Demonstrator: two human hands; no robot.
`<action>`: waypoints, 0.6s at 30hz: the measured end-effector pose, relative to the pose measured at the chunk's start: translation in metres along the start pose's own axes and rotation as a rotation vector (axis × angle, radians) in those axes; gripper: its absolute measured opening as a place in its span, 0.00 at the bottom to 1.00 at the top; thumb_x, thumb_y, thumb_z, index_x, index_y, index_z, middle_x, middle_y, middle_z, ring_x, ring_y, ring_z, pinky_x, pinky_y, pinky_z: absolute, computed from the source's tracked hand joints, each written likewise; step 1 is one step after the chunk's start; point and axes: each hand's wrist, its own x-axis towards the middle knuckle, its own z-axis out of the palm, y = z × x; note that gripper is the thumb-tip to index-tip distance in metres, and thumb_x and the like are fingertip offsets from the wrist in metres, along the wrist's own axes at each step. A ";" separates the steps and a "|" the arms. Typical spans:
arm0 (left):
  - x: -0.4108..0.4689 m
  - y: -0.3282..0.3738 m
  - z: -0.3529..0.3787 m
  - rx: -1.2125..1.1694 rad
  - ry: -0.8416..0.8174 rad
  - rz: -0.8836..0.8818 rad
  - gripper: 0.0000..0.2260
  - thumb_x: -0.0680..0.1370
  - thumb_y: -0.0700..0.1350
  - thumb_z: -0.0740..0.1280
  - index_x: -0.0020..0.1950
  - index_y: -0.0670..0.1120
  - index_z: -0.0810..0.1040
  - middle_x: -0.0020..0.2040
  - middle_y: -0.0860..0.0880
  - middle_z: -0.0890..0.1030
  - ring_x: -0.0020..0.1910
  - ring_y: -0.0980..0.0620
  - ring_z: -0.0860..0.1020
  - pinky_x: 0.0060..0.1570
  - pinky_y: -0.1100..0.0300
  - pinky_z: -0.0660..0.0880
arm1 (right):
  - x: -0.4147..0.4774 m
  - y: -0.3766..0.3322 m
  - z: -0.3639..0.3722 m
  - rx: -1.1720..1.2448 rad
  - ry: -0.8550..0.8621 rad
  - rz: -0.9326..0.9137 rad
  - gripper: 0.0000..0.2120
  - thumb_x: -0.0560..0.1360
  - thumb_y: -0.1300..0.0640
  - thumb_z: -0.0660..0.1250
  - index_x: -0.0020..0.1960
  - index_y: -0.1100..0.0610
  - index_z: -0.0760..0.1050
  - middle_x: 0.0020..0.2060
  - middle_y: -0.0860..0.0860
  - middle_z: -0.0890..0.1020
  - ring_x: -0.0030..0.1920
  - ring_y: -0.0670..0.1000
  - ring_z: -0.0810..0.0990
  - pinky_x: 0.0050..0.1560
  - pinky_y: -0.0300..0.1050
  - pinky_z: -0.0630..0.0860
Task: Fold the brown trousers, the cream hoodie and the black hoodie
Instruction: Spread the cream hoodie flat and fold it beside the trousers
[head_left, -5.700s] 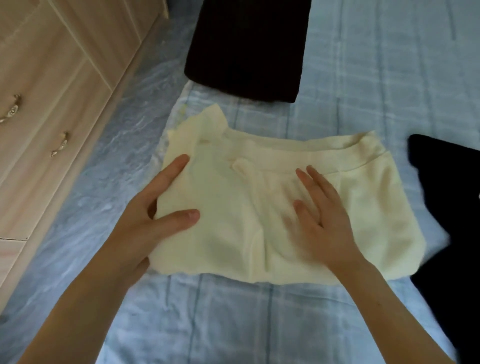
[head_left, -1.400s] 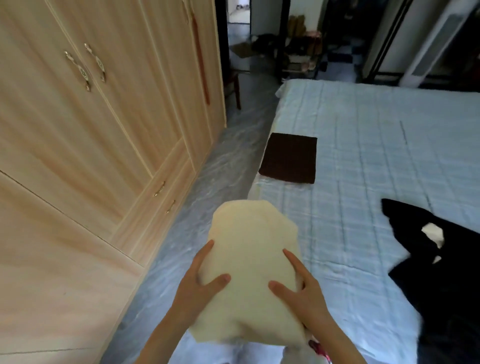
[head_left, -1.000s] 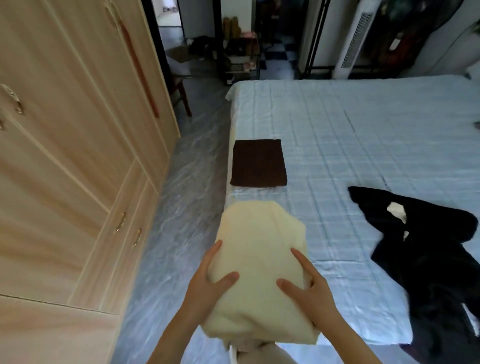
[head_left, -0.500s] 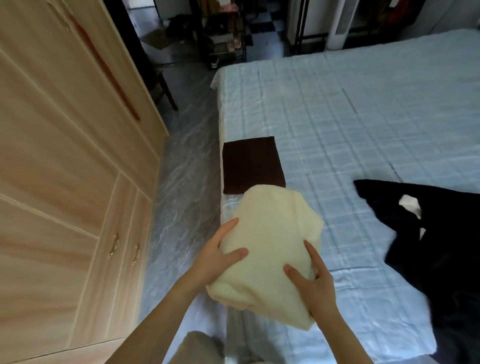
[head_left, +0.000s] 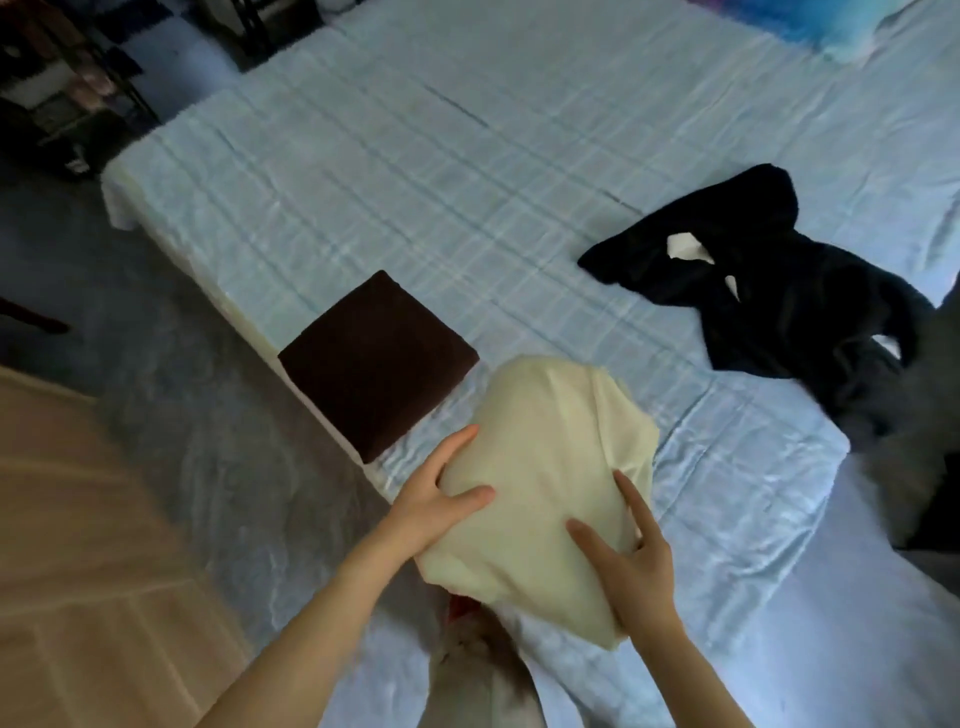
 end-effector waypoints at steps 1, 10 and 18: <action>0.010 -0.004 -0.009 0.002 -0.046 -0.009 0.33 0.63 0.61 0.76 0.65 0.76 0.68 0.65 0.69 0.71 0.58 0.70 0.74 0.57 0.68 0.73 | -0.003 0.006 0.013 0.025 0.032 0.019 0.35 0.66 0.49 0.81 0.66 0.30 0.70 0.58 0.37 0.76 0.56 0.37 0.76 0.52 0.32 0.71; 0.086 -0.051 -0.057 0.035 -0.142 0.034 0.33 0.69 0.44 0.77 0.65 0.72 0.71 0.66 0.65 0.73 0.57 0.72 0.75 0.53 0.75 0.72 | 0.030 0.052 0.113 0.130 0.123 0.085 0.33 0.69 0.52 0.79 0.66 0.29 0.69 0.68 0.47 0.74 0.66 0.51 0.74 0.66 0.55 0.74; 0.139 -0.118 -0.071 0.193 -0.093 0.041 0.34 0.72 0.46 0.74 0.68 0.75 0.65 0.70 0.62 0.70 0.67 0.63 0.70 0.64 0.65 0.67 | 0.076 0.102 0.189 0.178 0.131 0.102 0.33 0.71 0.55 0.78 0.67 0.32 0.68 0.61 0.36 0.72 0.64 0.47 0.72 0.53 0.36 0.72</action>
